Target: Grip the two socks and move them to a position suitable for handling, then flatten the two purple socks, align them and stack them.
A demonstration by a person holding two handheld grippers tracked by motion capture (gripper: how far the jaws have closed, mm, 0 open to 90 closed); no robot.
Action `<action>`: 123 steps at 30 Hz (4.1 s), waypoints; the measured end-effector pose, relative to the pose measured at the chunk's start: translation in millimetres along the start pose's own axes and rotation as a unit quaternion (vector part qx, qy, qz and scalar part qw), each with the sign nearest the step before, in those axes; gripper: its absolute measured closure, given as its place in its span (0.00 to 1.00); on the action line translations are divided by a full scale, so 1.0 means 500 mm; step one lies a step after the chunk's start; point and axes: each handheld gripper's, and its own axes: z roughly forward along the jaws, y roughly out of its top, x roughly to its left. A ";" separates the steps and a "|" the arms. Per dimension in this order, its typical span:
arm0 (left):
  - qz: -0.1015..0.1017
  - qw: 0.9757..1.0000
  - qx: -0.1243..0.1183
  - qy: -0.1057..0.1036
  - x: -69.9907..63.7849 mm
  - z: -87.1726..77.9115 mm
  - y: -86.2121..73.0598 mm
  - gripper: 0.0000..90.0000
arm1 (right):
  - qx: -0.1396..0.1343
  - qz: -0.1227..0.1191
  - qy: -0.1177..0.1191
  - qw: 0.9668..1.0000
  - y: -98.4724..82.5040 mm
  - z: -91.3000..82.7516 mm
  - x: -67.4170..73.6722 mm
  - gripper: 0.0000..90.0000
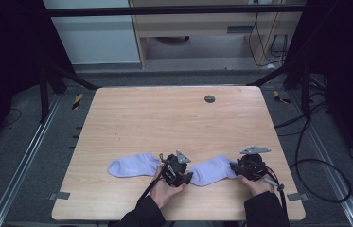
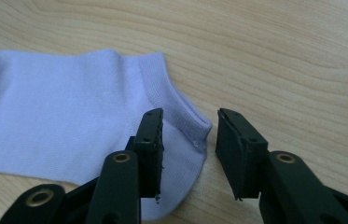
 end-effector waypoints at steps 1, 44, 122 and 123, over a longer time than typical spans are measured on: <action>0.000 1.000 -0.001 0.002 -0.001 0.001 0.001 0.73 | 0.003 -0.002 -0.002 1.000 0.000 0.002 0.000 0.73; -0.015 1.000 -0.011 -0.009 0.090 -0.150 -0.085 0.99 | -0.042 -0.009 0.106 0.993 0.032 -0.051 0.184 0.96; -0.134 0.978 -0.074 0.139 0.369 -0.268 -0.214 0.50 | -0.084 -0.003 0.112 0.990 0.198 0.070 0.323 0.50; -0.135 0.978 -0.073 0.140 0.370 -0.268 -0.215 0.52 | -0.079 -0.009 0.110 0.991 0.201 0.078 0.332 0.51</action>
